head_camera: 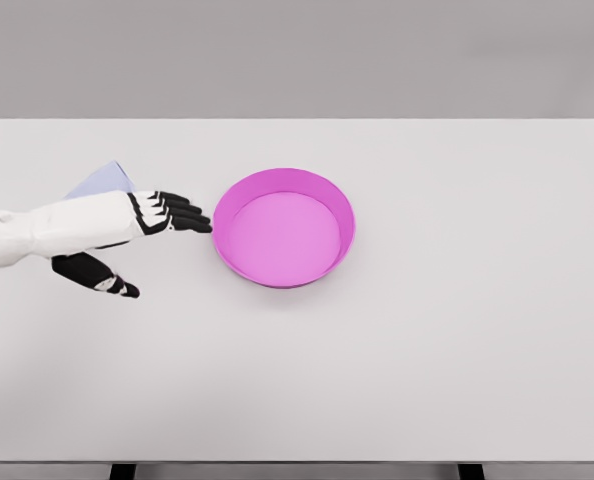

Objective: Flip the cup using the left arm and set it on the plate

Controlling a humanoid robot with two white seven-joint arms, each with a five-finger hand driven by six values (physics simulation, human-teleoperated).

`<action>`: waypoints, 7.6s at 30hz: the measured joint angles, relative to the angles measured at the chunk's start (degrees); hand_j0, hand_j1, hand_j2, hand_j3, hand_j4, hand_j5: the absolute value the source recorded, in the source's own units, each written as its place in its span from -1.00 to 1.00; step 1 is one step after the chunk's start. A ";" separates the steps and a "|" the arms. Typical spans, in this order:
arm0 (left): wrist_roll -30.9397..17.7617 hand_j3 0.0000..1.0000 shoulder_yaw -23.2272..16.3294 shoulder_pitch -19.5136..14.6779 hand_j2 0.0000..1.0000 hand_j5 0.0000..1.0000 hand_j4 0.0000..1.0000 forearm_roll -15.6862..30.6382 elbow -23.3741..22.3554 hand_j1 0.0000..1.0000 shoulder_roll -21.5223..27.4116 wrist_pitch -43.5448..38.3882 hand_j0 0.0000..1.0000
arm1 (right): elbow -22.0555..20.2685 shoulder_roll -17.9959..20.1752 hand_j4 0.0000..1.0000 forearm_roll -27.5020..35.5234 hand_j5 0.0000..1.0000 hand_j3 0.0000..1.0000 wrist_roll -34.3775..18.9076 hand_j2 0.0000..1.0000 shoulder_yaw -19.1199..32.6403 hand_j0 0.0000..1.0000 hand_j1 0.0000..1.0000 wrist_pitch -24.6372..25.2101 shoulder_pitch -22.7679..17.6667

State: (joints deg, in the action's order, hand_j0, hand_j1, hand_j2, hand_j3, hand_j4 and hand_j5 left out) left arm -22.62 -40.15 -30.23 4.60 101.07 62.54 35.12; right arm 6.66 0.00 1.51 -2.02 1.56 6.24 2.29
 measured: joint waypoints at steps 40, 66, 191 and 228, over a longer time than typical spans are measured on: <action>-4.10 1.00 15.42 0.26 1.00 1.00 1.00 6.99 -6.43 1.00 -9.13 -49.80 1.00 | 0.09 0.00 1.00 0.00 1.00 1.00 -0.09 1.00 0.13 1.00 1.00 0.00 0.00; -3.66 1.00 15.42 1.05 1.00 1.00 1.00 3.51 -13.42 1.00 -16.02 -49.94 1.00 | 0.09 0.00 1.00 0.01 1.00 1.00 -0.09 1.00 0.13 1.00 1.00 0.00 0.00; 20.45 0.07 8.49 10.11 0.07 0.07 0.07 31.29 -20.95 0.07 -49.23 -0.27 0.07 | 0.09 0.00 1.00 0.00 1.00 1.00 -0.10 1.00 0.13 1.00 1.00 0.00 0.00; 20.36 0.03 4.54 12.04 0.03 0.03 0.03 30.22 -26.45 0.03 -52.50 -0.13 0.03 | 0.09 0.00 1.00 0.01 1.00 1.00 -0.09 1.00 0.14 1.00 1.00 0.00 0.00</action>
State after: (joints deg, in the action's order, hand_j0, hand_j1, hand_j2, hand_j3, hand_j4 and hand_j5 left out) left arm -2.26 -35.61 -18.19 34.82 74.62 10.04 35.00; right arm 6.74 0.00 1.52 -2.10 1.69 6.24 2.29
